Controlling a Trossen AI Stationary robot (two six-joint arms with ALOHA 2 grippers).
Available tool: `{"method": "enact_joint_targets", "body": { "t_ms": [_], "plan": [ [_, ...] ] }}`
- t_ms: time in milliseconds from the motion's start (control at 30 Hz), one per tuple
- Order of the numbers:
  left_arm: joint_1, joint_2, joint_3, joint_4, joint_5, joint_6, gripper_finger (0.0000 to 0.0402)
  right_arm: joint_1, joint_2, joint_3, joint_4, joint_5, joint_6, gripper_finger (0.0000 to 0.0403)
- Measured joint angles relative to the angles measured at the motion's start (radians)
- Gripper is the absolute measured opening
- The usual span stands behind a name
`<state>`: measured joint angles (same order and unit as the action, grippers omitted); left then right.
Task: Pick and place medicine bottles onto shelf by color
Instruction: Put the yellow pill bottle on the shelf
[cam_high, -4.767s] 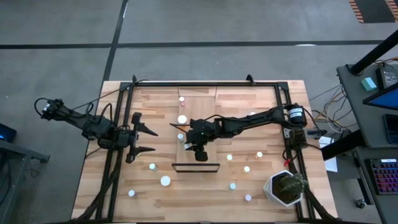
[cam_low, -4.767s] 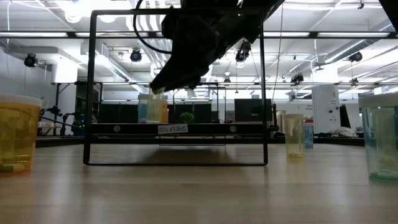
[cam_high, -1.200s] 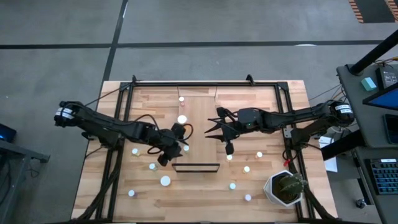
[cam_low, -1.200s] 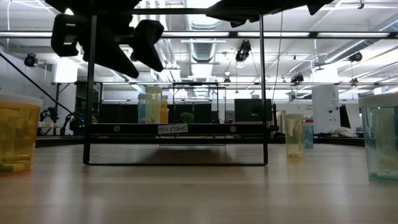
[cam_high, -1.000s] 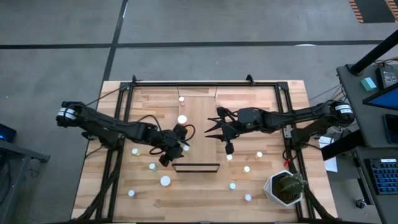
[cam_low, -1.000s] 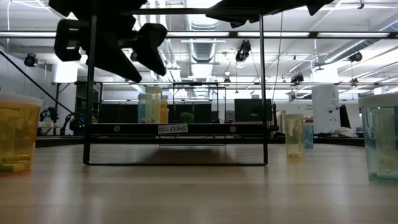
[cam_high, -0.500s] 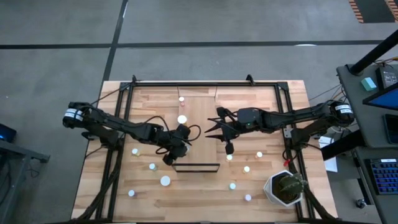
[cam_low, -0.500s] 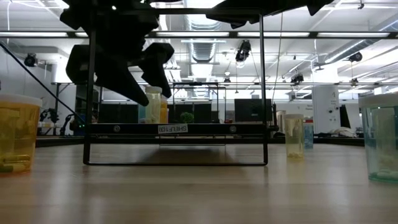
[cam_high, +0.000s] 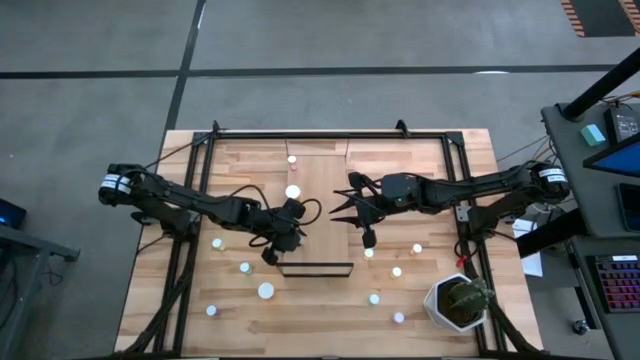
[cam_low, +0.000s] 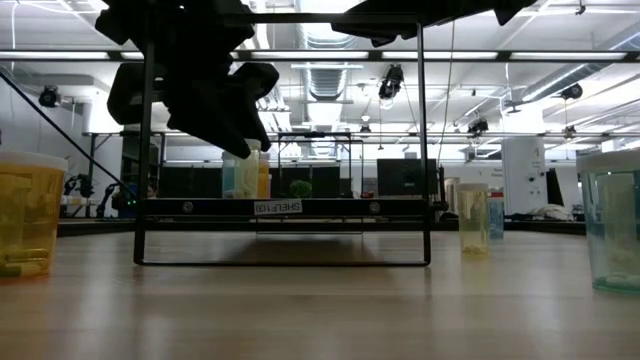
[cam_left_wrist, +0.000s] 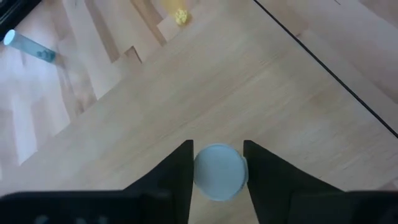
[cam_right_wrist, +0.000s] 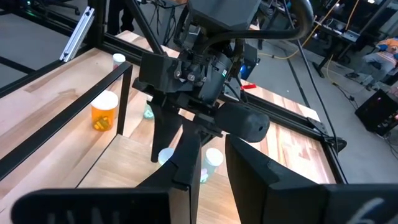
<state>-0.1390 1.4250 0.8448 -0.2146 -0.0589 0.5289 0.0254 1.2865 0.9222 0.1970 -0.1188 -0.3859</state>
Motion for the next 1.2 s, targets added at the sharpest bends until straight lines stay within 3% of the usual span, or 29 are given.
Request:
{"method": "enact_joint_targets", "body": {
  "t_ms": [433,767,1200],
  "plan": [
    [-0.014,-0.078,0.005,-0.098,0.0,-0.136,0.0108,0.0,0.0,0.0,-0.006,0.003,-0.002,0.0063],
    [-0.014,-0.116,-0.064,-0.044,0.0,-0.214,0.0109,0.0,0.0,0.0,-0.013,0.002,-0.007,0.0063],
    [-0.014,-0.117,-0.067,-0.033,-0.001,-0.235,0.0109,0.0,0.0,0.0,-0.013,0.015,-0.001,0.0063]
  ]
}}
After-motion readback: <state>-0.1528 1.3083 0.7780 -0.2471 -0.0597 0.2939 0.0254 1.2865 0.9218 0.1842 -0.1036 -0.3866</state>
